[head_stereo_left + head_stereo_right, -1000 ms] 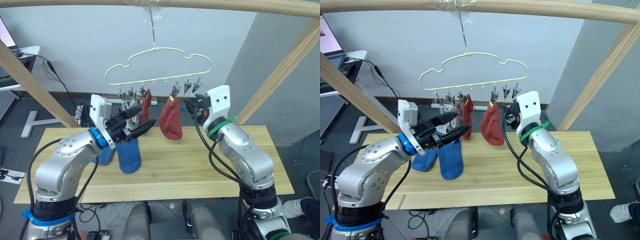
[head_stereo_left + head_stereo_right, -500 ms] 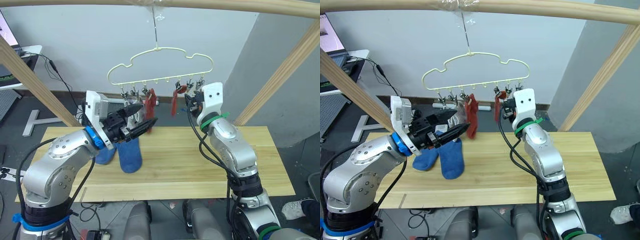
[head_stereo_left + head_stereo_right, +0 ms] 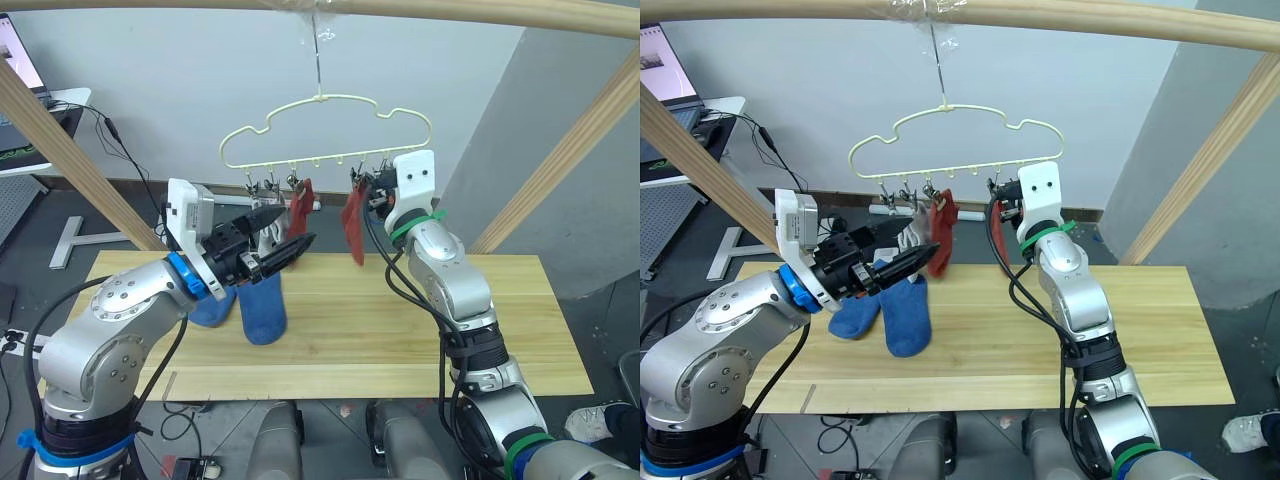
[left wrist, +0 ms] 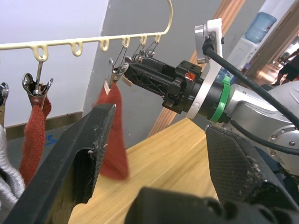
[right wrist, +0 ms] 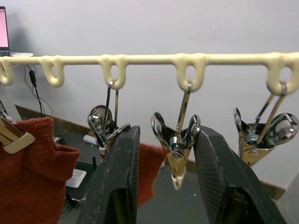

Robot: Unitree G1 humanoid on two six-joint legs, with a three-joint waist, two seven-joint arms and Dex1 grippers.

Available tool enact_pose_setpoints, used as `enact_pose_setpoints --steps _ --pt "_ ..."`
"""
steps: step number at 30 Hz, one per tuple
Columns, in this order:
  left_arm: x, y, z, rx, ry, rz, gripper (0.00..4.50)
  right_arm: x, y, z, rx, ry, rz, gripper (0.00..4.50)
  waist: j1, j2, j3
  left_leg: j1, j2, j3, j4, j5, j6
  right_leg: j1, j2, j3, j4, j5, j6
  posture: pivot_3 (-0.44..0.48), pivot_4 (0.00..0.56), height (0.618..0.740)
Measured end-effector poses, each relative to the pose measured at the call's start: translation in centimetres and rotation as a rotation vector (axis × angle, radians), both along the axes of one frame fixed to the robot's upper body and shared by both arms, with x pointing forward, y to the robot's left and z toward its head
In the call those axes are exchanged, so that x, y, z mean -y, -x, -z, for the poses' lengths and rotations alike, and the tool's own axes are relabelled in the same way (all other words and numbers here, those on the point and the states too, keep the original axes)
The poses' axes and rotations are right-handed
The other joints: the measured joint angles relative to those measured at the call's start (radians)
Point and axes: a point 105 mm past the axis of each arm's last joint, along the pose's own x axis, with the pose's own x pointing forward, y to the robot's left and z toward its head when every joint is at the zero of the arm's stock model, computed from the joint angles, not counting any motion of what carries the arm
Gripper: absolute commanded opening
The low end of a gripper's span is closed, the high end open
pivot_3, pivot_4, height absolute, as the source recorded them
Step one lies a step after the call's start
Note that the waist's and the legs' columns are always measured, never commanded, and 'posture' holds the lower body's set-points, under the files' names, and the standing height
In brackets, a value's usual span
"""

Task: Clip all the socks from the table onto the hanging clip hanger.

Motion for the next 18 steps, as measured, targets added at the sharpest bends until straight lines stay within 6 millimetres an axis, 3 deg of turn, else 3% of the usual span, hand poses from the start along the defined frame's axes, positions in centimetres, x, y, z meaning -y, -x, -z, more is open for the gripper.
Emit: enact_pose_setpoints --steps 10,17,18 --pt "0.8 0.2 -1.6 0.020 0.039 0.048 3.53 -0.4 -0.2 -0.2 0.010 -0.011 -0.011 1.73 0.008 0.000 0.000 0.000 0.000 0.000 0.000 0.000 0.000 0.000 0.000 0.000 0.000 0.000 0.000 0.039 0.235 0.740" --pt "0.9 0.2 -1.5 0.015 0.042 0.049 3.53 -0.3 -0.4 0.1 0.001 -0.013 -0.005 1.73 0.008 0.000 0.000 0.000 0.000 0.000 0.000 0.000 0.000 0.000 0.000 0.000 0.001 0.000 0.000 0.037 0.235 0.740" --pt "0.9 0.2 -1.5 0.015 0.043 0.048 3.53 -0.2 -0.4 0.1 0.002 -0.017 -0.003 1.54 0.008 0.000 0.000 0.000 0.000 0.000 0.000 0.000 0.000 0.000 0.000 0.000 0.001 0.000 0.000 0.037 0.235 0.740"
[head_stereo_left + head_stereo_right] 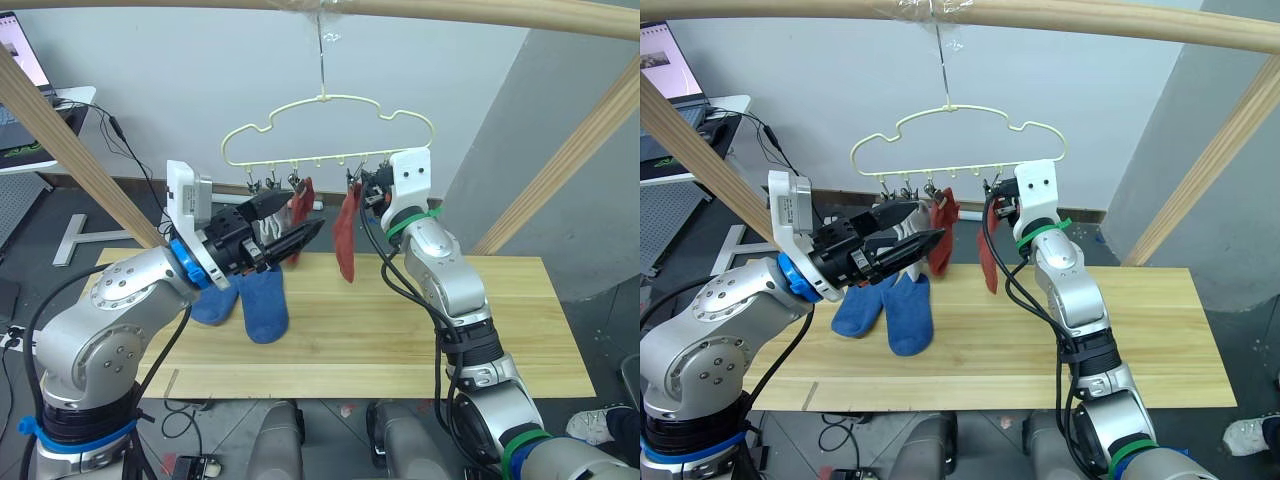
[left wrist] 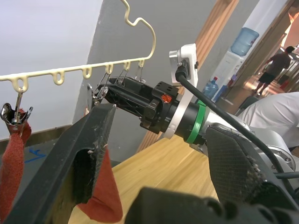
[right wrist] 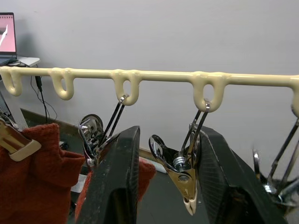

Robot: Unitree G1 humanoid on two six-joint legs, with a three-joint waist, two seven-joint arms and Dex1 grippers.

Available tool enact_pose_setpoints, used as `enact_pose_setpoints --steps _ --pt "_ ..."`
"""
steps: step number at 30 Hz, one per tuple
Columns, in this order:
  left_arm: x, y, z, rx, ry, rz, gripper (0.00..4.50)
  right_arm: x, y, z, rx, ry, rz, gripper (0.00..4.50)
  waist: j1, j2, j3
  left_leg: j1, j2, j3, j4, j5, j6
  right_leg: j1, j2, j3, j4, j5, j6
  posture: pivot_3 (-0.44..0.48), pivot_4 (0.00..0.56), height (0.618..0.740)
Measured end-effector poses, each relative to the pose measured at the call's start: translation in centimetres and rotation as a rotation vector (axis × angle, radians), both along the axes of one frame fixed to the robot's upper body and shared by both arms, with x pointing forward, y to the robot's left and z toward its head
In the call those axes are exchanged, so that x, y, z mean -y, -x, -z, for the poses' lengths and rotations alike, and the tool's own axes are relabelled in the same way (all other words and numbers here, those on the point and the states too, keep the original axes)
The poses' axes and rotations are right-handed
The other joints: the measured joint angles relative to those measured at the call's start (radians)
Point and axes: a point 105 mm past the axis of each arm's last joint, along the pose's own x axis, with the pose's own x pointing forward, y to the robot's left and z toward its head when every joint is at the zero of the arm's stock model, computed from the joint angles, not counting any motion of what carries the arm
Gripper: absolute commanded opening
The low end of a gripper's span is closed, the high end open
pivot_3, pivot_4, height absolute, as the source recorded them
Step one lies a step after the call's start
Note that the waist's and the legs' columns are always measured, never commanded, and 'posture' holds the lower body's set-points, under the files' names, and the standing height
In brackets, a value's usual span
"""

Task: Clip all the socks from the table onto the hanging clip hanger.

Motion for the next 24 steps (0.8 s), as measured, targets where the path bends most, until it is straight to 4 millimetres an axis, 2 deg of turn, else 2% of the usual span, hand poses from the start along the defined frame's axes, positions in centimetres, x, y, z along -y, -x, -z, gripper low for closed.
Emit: enact_pose_setpoints --steps 5,7,13,17,20,24 --pt "0.1 0.0 0.1 -0.003 -0.001 0.002 3.53 0.6 -0.3 -0.2 0.004 -0.026 0.019 0.34 0.000 0.000 0.000 0.000 0.000 0.000 0.000 0.000 0.000 0.000 0.000 0.000 0.000 0.000 0.000 0.037 0.235 0.740" --pt "0.2 0.0 0.1 -0.003 -0.002 0.003 3.53 0.7 -0.3 -0.3 0.010 -0.030 0.021 0.03 0.000 0.000 0.000 0.000 0.000 0.000 0.000 0.000 0.000 0.000 0.000 0.000 0.000 0.000 0.000 0.036 0.237 0.740" --pt "0.1 0.2 0.6 -0.012 -0.005 -0.002 3.53 1.1 -0.4 -0.3 0.006 -0.035 0.020 0.01 0.000 0.000 0.000 0.000 0.000 0.000 0.000 0.000 0.000 0.000 0.000 0.000 0.000 0.000 0.000 0.027 0.244 0.740" --pt "-0.8 0.3 4.5 -0.108 -0.079 -0.073 3.53 1.8 -0.7 -0.6 -0.020 -0.019 -0.015 0.01 -0.001 0.000 0.000 0.001 0.000 0.001 0.000 0.000 0.000 0.000 0.000 0.001 0.000 0.000 0.000 0.017 0.247 0.740" --pt "-3.1 0.0 8.9 -0.213 -0.155 -0.188 3.53 2.3 -0.6 -0.7 -0.049 0.000 -0.055 0.01 0.000 0.000 0.000 0.002 0.001 0.001 0.000 0.000 0.000 0.001 0.000 0.000 0.001 0.000 -0.001 0.009 0.250 0.740" --pt "-5.0 -0.5 12.0 -0.240 -0.211 -0.285 3.53 2.5 -0.3 -0.5 -0.088 0.013 -0.090 0.01 0.003 0.000 0.000 0.003 0.000 0.001 0.000 0.000 0.000 0.002 -0.001 0.001 0.001 0.000 -0.002 0.007 0.250 0.740"
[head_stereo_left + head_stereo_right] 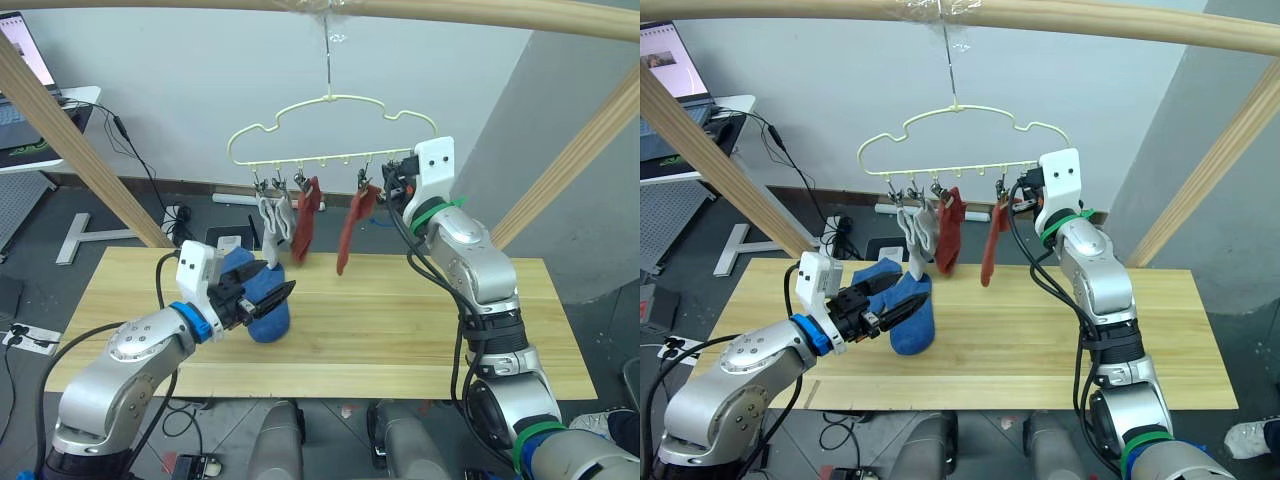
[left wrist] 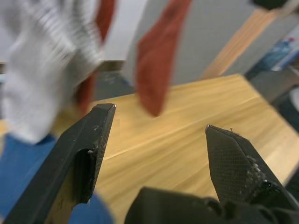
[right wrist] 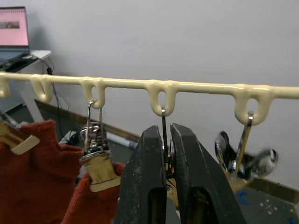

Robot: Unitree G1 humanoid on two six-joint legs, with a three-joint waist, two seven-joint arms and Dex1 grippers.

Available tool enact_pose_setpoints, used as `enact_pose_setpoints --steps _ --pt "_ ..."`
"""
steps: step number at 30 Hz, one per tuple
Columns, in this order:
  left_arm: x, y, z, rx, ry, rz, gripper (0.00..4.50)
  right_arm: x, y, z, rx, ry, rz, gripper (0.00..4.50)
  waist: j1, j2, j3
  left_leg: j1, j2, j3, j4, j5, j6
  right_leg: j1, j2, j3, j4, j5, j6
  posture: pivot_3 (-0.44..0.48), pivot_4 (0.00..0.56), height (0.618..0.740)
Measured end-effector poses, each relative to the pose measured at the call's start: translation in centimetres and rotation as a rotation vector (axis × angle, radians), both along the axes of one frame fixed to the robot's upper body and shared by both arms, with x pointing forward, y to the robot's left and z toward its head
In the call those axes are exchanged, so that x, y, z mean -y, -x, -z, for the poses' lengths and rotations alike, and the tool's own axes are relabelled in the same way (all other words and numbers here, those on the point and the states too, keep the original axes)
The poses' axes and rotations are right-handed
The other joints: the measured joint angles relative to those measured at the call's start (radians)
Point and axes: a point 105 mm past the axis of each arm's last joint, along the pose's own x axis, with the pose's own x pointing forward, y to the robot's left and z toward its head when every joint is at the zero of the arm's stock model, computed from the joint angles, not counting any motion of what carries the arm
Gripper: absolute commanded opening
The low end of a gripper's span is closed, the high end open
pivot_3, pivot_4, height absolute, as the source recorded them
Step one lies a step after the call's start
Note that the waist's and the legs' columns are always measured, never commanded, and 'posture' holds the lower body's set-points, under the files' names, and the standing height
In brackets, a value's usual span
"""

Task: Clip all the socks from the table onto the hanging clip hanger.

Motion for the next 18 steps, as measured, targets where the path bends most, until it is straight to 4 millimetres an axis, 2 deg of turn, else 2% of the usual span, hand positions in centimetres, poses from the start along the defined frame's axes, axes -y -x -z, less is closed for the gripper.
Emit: enact_pose_setpoints --steps 4,7,12,15,18 --pt "-1.7 -1.3 4.2 -0.080 -0.060 -0.101 3.53 0.3 0.2 0.0 -0.019 0.000 -0.008 0.01 0.001 0.000 0.000 0.000 0.000 0.001 0.000 0.000 0.000 0.000 -0.001 0.000 0.000 0.000 0.000 0.004 0.252 0.740" --pt "-1.8 -3.2 6.8 -0.112 -0.076 -0.149 3.53 0.4 0.3 -0.1 -0.027 0.003 -0.006 0.01 0.003 0.000 0.000 0.000 0.000 0.000 0.000 0.000 0.000 0.000 0.000 -0.001 0.000 0.000 0.000 -0.002 0.255 0.740" --pt "-0.4 -7.1 8.5 -0.085 -0.138 -0.171 3.53 0.2 0.5 -0.1 -0.037 -0.001 -0.001 0.01 0.001 0.000 0.000 0.000 0.000 0.000 0.001 0.000 0.000 0.000 0.000 -0.001 0.000 0.000 0.000 -0.030 0.260 0.740" --pt "-1.0 -8.6 9.2 -0.083 -0.211 -0.206 3.53 0.1 0.7 -0.3 -0.033 -0.002 0.002 0.01 -0.002 0.000 0.000 0.000 0.000 0.000 0.000 0.000 0.000 0.000 0.000 -0.001 0.000 0.000 0.001 -0.030 0.260 0.740" --pt "-1.8 -8.9 10.3 -0.107 -0.266 -0.233 3.53 0.2 0.9 -0.5 -0.031 -0.002 0.006 0.01 -0.006 0.000 0.000 0.000 0.000 0.000 0.000 0.000 0.000 0.000 0.000 -0.001 0.000 0.000 0.001 -0.060 0.262 0.740"
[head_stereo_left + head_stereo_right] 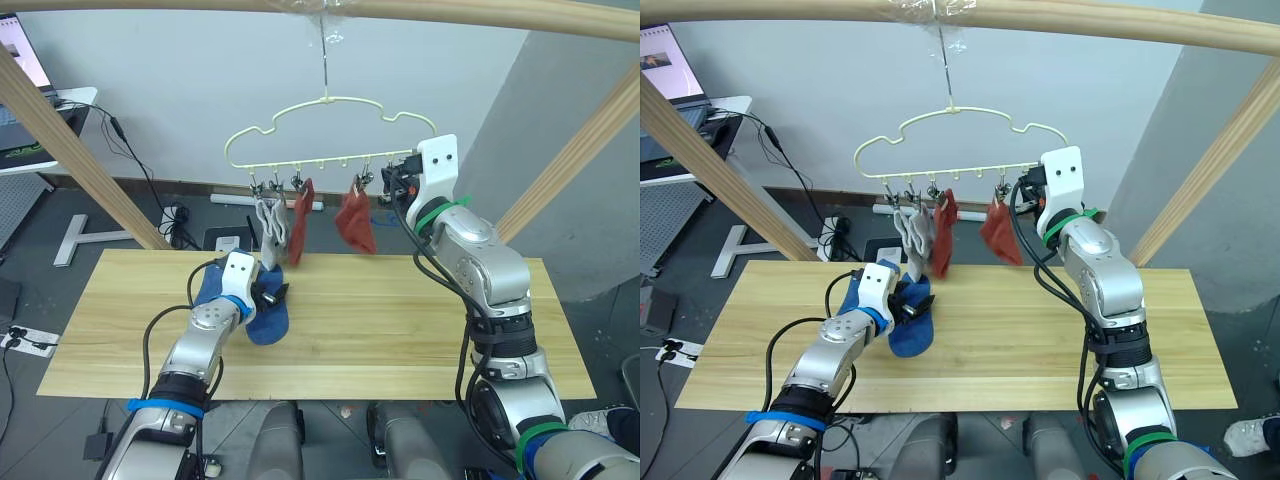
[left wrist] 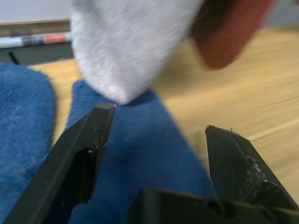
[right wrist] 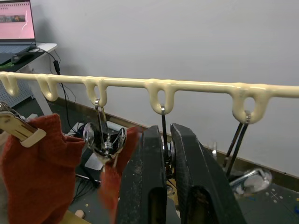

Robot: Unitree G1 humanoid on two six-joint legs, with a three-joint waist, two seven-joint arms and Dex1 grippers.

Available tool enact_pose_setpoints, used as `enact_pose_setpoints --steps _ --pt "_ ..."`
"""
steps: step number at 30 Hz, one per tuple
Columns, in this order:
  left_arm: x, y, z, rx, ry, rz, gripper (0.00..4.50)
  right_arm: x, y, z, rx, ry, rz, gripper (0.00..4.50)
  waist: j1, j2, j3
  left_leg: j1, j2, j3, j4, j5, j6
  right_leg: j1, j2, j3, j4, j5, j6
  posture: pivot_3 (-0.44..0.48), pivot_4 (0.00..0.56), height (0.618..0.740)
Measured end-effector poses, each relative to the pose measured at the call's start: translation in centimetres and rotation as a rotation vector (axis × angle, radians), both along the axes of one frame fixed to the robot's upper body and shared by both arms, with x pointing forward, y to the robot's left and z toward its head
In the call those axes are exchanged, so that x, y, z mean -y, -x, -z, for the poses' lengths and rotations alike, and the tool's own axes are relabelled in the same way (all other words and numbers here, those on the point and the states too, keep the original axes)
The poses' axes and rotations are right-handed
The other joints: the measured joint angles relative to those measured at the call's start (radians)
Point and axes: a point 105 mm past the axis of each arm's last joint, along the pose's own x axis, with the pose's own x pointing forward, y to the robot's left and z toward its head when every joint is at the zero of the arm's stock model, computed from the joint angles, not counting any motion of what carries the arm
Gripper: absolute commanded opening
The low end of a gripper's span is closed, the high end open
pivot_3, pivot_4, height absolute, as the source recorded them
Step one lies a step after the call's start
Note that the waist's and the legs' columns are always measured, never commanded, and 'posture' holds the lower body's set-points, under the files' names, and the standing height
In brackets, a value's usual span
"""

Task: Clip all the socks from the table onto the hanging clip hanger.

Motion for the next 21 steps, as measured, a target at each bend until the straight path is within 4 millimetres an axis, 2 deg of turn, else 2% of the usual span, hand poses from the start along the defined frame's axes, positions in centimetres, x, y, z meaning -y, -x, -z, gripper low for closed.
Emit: enact_pose_setpoints --steps 6,9,16,19,21 --pt "0.1 0.2 0.5 -0.034 0.009 0.014 3.53 0.5 0.1 0.1 -0.009 -0.006 0.030 0.01 0.000 0.000 0.000 0.001 0.000 0.000 0.000 0.000 0.000 0.001 0.000 0.000 0.000 0.000 0.000 -0.060 0.262 0.740" --pt "0.3 0.4 0.7 -0.066 0.040 0.013 2.97 0.7 0.0 0.1 -0.012 -0.009 0.038 0.00 0.000 0.000 0.000 0.003 0.000 0.000 0.001 0.000 0.000 0.003 -0.001 0.000 0.000 0.000 0.001 -0.076 0.259 0.740" --pt "0.3 0.7 0.9 -0.090 0.090 0.014 0.88 0.8 0.0 0.1 -0.015 -0.010 0.044 0.00 -0.001 0.000 0.000 0.005 0.000 0.001 0.000 0.000 0.000 0.004 -0.001 0.001 0.001 0.000 0.001 -0.069 0.258 0.740" --pt "0.8 1.3 1.1 -0.098 0.109 0.043 0.02 1.0 -0.1 0.0 -0.012 0.002 0.039 0.00 0.000 0.000 0.000 0.005 0.000 0.001 0.000 0.000 0.000 0.004 -0.001 0.001 0.000 0.000 0.001 -0.069 0.258 0.740" --pt "1.9 2.1 1.2 -0.112 0.162 0.079 0.02 1.2 -0.4 -0.2 -0.015 0.012 0.033 0.00 0.000 0.000 0.000 0.005 0.000 0.001 0.000 0.000 0.000 0.004 -0.001 0.001 0.000 0.000 0.001 -0.072 0.259 0.740"
